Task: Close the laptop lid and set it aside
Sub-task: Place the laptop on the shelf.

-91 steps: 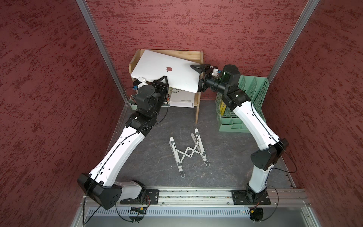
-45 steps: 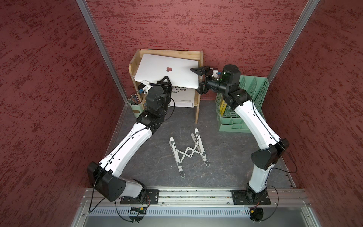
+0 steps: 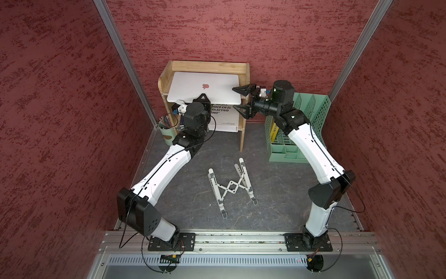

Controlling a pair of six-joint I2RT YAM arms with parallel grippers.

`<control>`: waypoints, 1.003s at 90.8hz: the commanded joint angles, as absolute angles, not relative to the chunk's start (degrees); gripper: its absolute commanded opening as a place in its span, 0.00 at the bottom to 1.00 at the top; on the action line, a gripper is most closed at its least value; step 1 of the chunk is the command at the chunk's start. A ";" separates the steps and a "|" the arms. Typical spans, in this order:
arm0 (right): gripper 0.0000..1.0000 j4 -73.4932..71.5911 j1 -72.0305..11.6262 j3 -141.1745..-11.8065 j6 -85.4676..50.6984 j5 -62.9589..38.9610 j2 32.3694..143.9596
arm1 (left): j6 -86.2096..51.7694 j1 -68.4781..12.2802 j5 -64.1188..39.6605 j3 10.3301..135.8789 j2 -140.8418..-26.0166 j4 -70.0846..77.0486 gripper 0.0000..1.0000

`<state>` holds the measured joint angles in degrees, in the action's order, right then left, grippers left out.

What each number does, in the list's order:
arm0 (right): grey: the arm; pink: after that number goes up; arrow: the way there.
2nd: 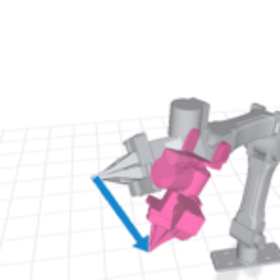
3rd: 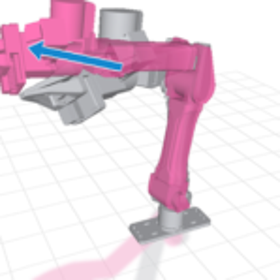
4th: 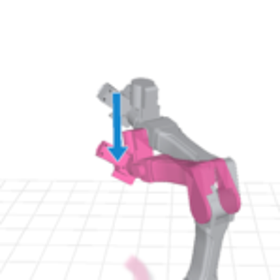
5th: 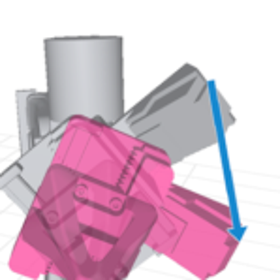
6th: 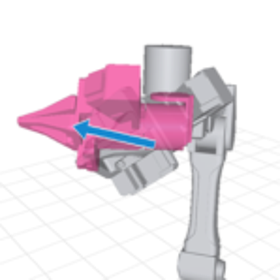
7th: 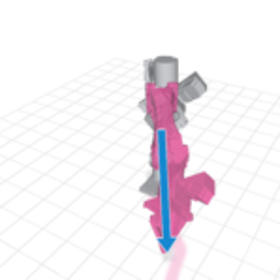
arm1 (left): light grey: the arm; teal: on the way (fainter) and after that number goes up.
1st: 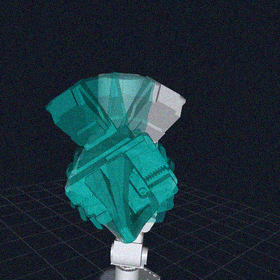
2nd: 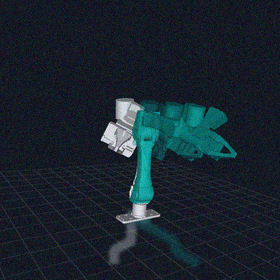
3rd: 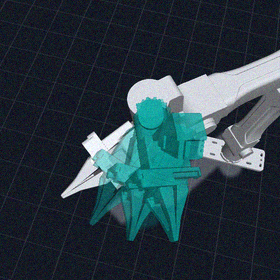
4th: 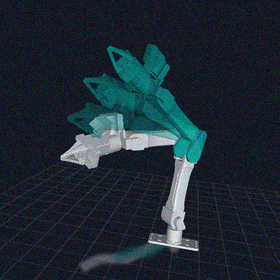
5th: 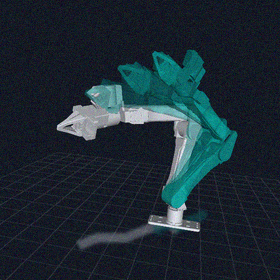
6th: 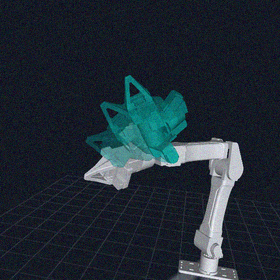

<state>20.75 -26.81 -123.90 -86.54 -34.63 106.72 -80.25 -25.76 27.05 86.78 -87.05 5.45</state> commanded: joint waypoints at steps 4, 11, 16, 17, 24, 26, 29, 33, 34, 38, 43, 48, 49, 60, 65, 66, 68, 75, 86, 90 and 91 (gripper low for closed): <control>0.84 22.19 -26.90 -121.97 -83.42 -35.47 102.45 | -80.19 -24.94 26.36 91.80 -86.22 14.52 0.00; 0.85 22.02 -26.89 -119.73 -83.11 -35.26 101.02 | -80.47 -24.48 25.69 92.60 -86.88 14.08 0.00; 0.85 21.97 -26.87 -118.61 -82.69 -35.21 100.09 | -81.17 -23.89 25.12 93.13 -87.28 13.40 0.00; 0.85 21.97 -26.92 -118.46 -82.66 -35.18 100.01 | -81.19 -23.81 25.04 93.23 -87.41 13.29 0.00; 0.85 22.13 -26.85 -117.44 -82.23 -35.16 99.03 | -82.56 -22.99 23.68 94.15 -88.32 12.18 0.00; 0.85 22.19 -26.82 -117.14 -82.13 -35.13 98.67 | -82.84 -22.82 23.45 94.31 -88.64 12.08 0.00; 0.85 22.14 -26.84 -116.76 -82.00 -35.03 98.29 | -83.24 -22.69 23.10 94.55 -88.96 11.98 0.00; 0.85 22.24 -26.79 -116.38 -81.79 -34.92 97.57 | -83.60 -22.37 22.73 94.88 -89.45 11.84 0.00; 0.85 22.28 -26.75 -116.29 -81.72 -34.86 97.43 | -83.63 -22.30 22.61 94.99 -89.55 11.72 0.00; 0.85 22.24 -26.72 -115.92 -81.65 -34.76 96.94 | -84.02 -22.02 22.00 95.48 -89.93 11.34 0.00; 0.85 22.32 -26.53 -115.45 -81.42 -34.66 96.28 | -84.92 -21.54 20.95 96.15 -90.63 10.60 0.00; 0.85 22.47 -26.33 -115.11 -81.26 -34.56 95.86 | -86.29 -20.94 19.47 96.88 -91.31 9.65 0.00; 0.85 22.48 -26.31 -114.99 -81.24 -34.55 95.79 | -86.52 -20.84 19.23 97.00 -91.44 9.62 0.00; 0.85 22.31 -25.74 -113.63 -81.10 -34.54 94.73 | -88.22 -19.68 16.95 97.84 -92.09 8.41 0.00; 0.85 22.18 -25.60 -112.91 -81.07 -34.51 94.28 | -88.64 -19.17 15.98 98.55 -92.27 7.31 0.00; 0.85 22.12 -25.59 -112.75 -81.10 -34.48 94.25 | -88.79 -19.08 15.77 98.67 -92.36 7.13 0.00; 0.85 21.94 -25.49 -112.36 -81.07 -34.46 94.05 | -89.00 -18.92 15.35 98.78 -92.41 6.84 0.01; 0.85 21.39 -25.40 -111.51 -81.27 -34.52 93.60 | -90.11 -18.29 13.81 99.05 -92.85 6.50 0.03; 0.85 21.18 -25.19 -110.88 -81.30 -34.63 93.38 | -91.40 -18.21 12.15 98.59 -93.17 6.07 0.29; 0.85 21.07 -25.09 -110.79 -81.23 -34.63 93.25 | -91.61 -18.28 11.89 98.23 -93.00 5.74 0.43; 0.85 21.04 -25.03 -110.77 -81.18 -34.63 93.21 | -91.68 -18.33 11.96 98.07 -92.91 5.68 0.46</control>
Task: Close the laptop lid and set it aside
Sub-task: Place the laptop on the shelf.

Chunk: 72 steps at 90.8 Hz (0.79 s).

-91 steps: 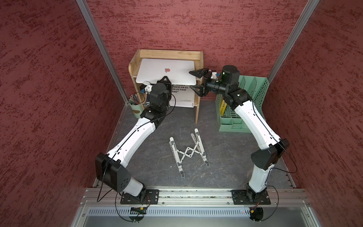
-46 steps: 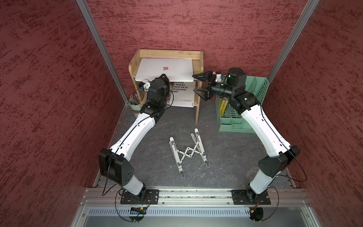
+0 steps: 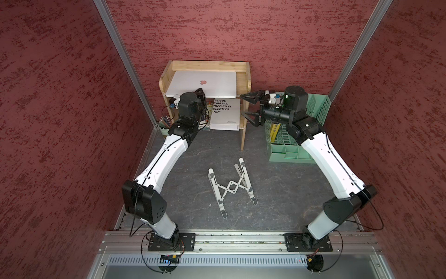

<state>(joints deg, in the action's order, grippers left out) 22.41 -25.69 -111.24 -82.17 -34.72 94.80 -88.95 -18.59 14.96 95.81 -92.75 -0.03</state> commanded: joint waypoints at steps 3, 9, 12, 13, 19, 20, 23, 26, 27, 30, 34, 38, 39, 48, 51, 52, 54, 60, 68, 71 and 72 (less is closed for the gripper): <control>0.85 21.10 -24.98 -110.64 -81.14 -34.63 93.10 | -91.68 -18.52 12.22 97.56 -92.67 5.65 0.56; 0.85 21.13 -24.76 -110.45 -80.88 -34.59 92.95 | -91.65 -18.72 12.36 96.86 -92.19 5.43 0.73; 0.85 21.15 -24.66 -110.34 -80.68 -34.59 92.84 | -91.72 -18.75 12.30 96.61 -91.93 5.12 0.86; 0.86 21.17 -24.64 -110.32 -80.64 -34.57 92.78 | -91.74 -18.74 12.26 96.52 -91.85 5.02 0.90; 0.86 21.21 -24.44 -109.74 -80.51 -34.42 92.40 | -92.13 -18.68 12.00 95.75 -91.21 4.87 1.00; 0.86 21.15 -24.44 -109.63 -80.47 -34.39 92.30 | -92.16 -18.70 11.98 95.60 -91.13 4.81 1.00; 0.86 21.16 -24.24 -109.36 -80.40 -34.32 92.17 | -92.45 -18.72 11.82 95.22 -90.78 4.55 1.00; 0.87 21.19 -24.20 -109.20 -80.32 -34.31 92.06 | -92.55 -18.82 11.75 94.84 -90.32 3.94 1.00; 0.87 21.23 -24.14 -109.09 -80.28 -34.29 92.00 | -92.59 -18.86 11.68 94.66 -90.20 3.73 1.00; 0.87 21.31 -24.03 -108.88 -80.26 -34.29 91.82 | -92.70 -18.95 11.57 94.10 -89.77 3.31 1.00; 0.87 21.33 -23.90 -108.65 -80.04 -34.21 91.69 | -92.81 -19.17 11.56 93.28 -88.98 2.50 1.00; 0.87 21.55 -23.74 -108.52 -79.91 -34.19 91.62 | -93.12 -19.48 11.51 92.17 -88.06 1.82 1.00; 0.87 21.63 -23.73 -108.45 -79.86 -34.19 91.60 | -93.14 -19.54 11.47 91.87 -87.76 1.75 1.00; 0.88 21.89 -23.39 -108.37 -79.36 -34.10 91.49 | -93.50 -20.24 11.77 88.89 -85.45 0.75 1.00; 0.88 22.15 -23.34 -108.37 -79.14 -34.00 91.43 | -93.38 -20.30 11.84 88.00 -84.85 0.58 1.00; 0.88 22.19 -23.27 -108.37 -79.08 -33.96 91.37 | -93.32 -20.30 11.85 87.77 -84.61 0.55 1.00; 0.89 22.23 -23.22 -108.24 -78.99 -33.96 91.35 | -93.11 -20.26 11.88 87.38 -84.32 0.64 1.00; 0.89 22.40 -23.23 -108.25 -78.76 -34.02 91.45 | -93.02 -19.82 10.95 86.61 -83.78 0.67 1.00; 0.89 22.51 -23.20 -108.24 -78.27 -34.18 91.45 | -92.32 -19.94 11.09 85.14 -81.71 0.09 1.00; 0.89 22.93 -23.13 -108.40 -77.68 -34.11 91.29 | -91.80 -20.13 11.00 84.35 -80.68 -0.37 1.00; 0.89 23.11 -23.12 -108.47 -77.38 -34.06 91.26 | -91.73 -20.21 11.04 84.01 -80.37 -0.58 1.00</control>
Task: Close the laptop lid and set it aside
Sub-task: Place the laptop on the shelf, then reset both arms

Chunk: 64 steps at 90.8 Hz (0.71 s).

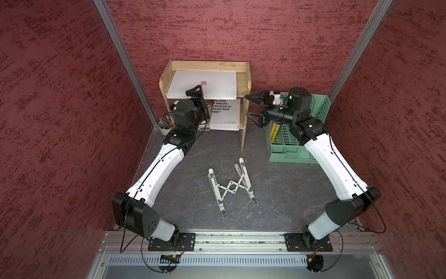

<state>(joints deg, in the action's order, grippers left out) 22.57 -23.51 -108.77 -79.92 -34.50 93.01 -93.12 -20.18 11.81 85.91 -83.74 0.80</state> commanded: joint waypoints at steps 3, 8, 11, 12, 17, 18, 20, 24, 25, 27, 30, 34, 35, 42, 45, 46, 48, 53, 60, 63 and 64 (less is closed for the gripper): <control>0.89 24.14 -22.91 -108.84 -76.14 -33.83 91.14 | -91.55 -20.48 11.14 82.87 -79.12 -1.27 1.00; 0.89 26.87 -22.50 -109.67 -73.53 -33.14 90.72 | -91.05 -21.72 11.59 80.59 -76.23 -2.55 1.00; 0.89 28.55 -22.05 -110.07 -71.79 -32.60 90.23 | -90.44 -22.60 11.97 79.17 -74.70 -3.69 1.00; 0.90 29.30 -21.92 -110.19 -70.79 -32.34 90.03 | -90.04 -22.86 12.10 78.61 -73.78 -4.00 1.00; 0.90 32.51 -20.62 -110.42 -66.13 -30.78 88.70 | -88.11 -24.69 12.98 76.14 -69.87 -7.01 1.00; 0.90 33.35 -20.42 -110.45 -65.01 -30.33 88.38 | -87.65 -25.00 13.17 75.64 -69.13 -7.90 1.00; 0.91 35.03 -19.80 -110.43 -63.10 -29.40 87.57 | -86.64 -25.67 13.36 74.68 -67.45 -9.67 1.00; 0.92 37.69 -18.55 -109.95 -58.59 -26.66 85.76 | -84.40 -26.87 13.79 73.08 -64.61 -13.76 1.00; 0.92 38.23 -18.37 -109.82 -57.64 -26.03 85.33 | -83.99 -27.10 13.75 72.71 -63.90 -14.75 1.00; 0.93 39.51 -17.82 -109.41 -55.41 -24.37 84.55 | -82.70 -27.34 13.44 72.10 -62.64 -16.91 1.00; 0.97 40.62 -17.11 -108.68 -51.86 -22.56 83.86 | -80.37 -27.35 12.47 71.33 -61.00 -19.48 1.00; 0.98 41.75 -16.63 -107.71 -46.36 -19.64 81.54 | -76.82 -27.26 11.94 70.95 -59.21 -24.57 1.00; 0.98 41.97 -16.53 -107.47 -45.20 -18.96 81.20 | -76.25 -27.21 11.86 70.85 -58.96 -25.78 1.00; 0.98 42.68 -16.40 -105.48 -38.00 -13.22 79.54 | -66.79 -26.68 10.84 70.49 -56.56 -30.56 1.00; 0.98 42.52 -16.36 -104.09 -35.72 -9.82 78.76 | -61.78 -26.59 11.10 71.05 -56.11 -32.87 1.00; 0.98 42.44 -16.40 -103.50 -34.60 -8.60 78.49 | -60.55 -26.61 11.31 71.43 -56.01 -33.66 1.00; 0.98 42.16 -16.40 -102.27 -32.89 -6.26 77.85 | -56.71 -26.56 11.79 72.11 -55.99 -35.05 1.00; 0.98 41.26 -16.36 -97.60 -31.90 0.88 75.57 | -49.09 -26.56 13.29 73.35 -56.28 -38.42 1.00; 0.98 33.98 -16.36 -87.76 -31.04 11.34 70.46 | -36.19 -26.03 14.53 74.37 -56.81 -40.88 1.00; 0.98 29.08 -16.25 -83.01 -26.87 13.43 67.75 | -32.19 -25.64 15.19 74.36 -57.09 -41.53 1.00; 0.98 27.68 -16.30 -81.49 -25.26 13.74 66.88 | -30.90 -25.52 15.42 74.14 -57.06 -41.60 1.00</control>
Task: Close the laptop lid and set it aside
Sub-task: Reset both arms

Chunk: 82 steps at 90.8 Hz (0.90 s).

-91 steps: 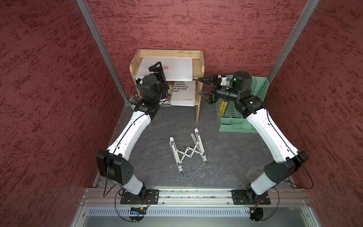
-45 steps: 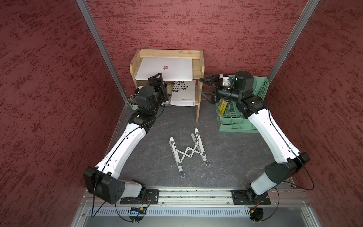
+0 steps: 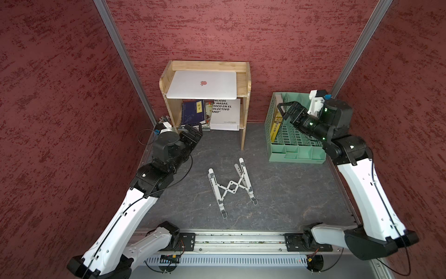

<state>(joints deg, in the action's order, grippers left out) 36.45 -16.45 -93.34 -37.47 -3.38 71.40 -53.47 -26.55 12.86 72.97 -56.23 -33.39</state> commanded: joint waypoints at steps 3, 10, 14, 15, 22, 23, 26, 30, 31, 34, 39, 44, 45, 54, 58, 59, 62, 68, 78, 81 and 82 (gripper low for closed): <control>0.98 21.61 -16.29 -77.18 -20.55 14.09 64.82 | -27.67 -25.34 16.03 72.68 -56.70 -40.90 1.00; 0.98 10.40 -16.21 -69.25 -10.52 14.59 61.85 | -22.51 -24.39 19.17 68.26 -54.79 -35.10 1.00; 0.98 7.59 -16.17 -66.86 -6.88 16.92 62.06 | -20.00 -21.88 18.18 65.59 -54.38 -30.88 1.00; 0.98 7.36 -16.13 -66.52 -6.03 17.82 62.32 | -19.31 -21.14 17.92 64.96 -54.39 -30.25 1.00; 0.98 6.59 -15.63 -64.21 -1.28 22.43 64.30 | -19.43 -15.12 18.09 60.29 -56.12 -25.50 1.00; 0.98 6.37 -15.55 -63.74 -0.77 22.81 64.45 | -19.74 -14.51 18.36 59.28 -56.36 -24.97 1.00; 0.98 5.07 -15.22 -61.81 0.69 23.56 64.78 | -19.56 -12.76 19.10 56.50 -56.80 -21.27 1.00; 0.98 2.11 -14.79 -58.35 1.81 24.09 64.75 | -17.26 -11.44 19.88 52.21 -57.02 -15.31 1.00; 0.98 1.45 -14.65 -57.56 1.92 24.18 64.67 | -16.45 -11.21 20.05 51.20 -57.07 -13.90 1.00; 0.98 -0.94 -14.31 -54.93 2.07 24.25 64.42 | -14.28 -10.65 20.23 48.27 -57.39 -10.21 1.00; 0.98 -3.47 -13.83 -50.78 1.67 24.61 64.09 | -11.75 -9.25 20.68 45.39 -58.30 -6.02 1.00; 0.98 -5.55 -13.57 -47.23 1.69 24.91 64.07 | -10.61 -7.58 20.59 43.64 -59.38 -4.62 1.00; 0.98 -6.03 -13.60 -46.51 1.77 24.98 64.12 | -10.58 -7.22 20.54 43.31 -59.58 -4.37 1.00; 0.98 -9.48 -13.28 -40.27 1.52 26.23 64.33 | -9.91 -4.84 21.20 39.47 -60.69 -0.84 1.00; 0.98 -12.23 -13.02 -37.33 1.42 26.73 64.34 | -10.62 -3.84 21.95 37.42 -60.98 2.06 1.00; 0.98 -13.02 -12.93 -36.64 1.37 26.81 64.38 | -10.94 -3.55 22.01 36.90 -61.12 2.83 1.00; 0.98 -14.82 -12.72 -34.56 1.32 26.96 64.46 | -11.56 -2.64 22.01 35.55 -61.58 4.98 1.00; 0.98 -19.76 -12.33 -30.87 1.54 26.69 64.99 | -11.89 -1.60 21.98 33.98 -63.75 7.66 1.00; 0.98 -27.13 -11.80 -26.10 3.14 25.35 67.28 | -9.81 -1.26 20.23 31.63 -68.30 15.05 1.00; 0.98 -28.94 -11.56 -25.00 3.29 25.19 68.06 | -9.28 -1.29 19.78 30.84 -69.56 17.67 1.00; 0.98 -29.63 -11.40 -24.63 3.32 25.12 68.30 | -9.21 -1.30 19.64 30.62 -69.93 18.81 1.00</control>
<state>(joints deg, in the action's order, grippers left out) -17.23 -12.34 -27.59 1.45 24.71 66.41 -11.60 -1.56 21.04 32.99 -66.52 6.70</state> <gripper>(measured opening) 0.983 0.996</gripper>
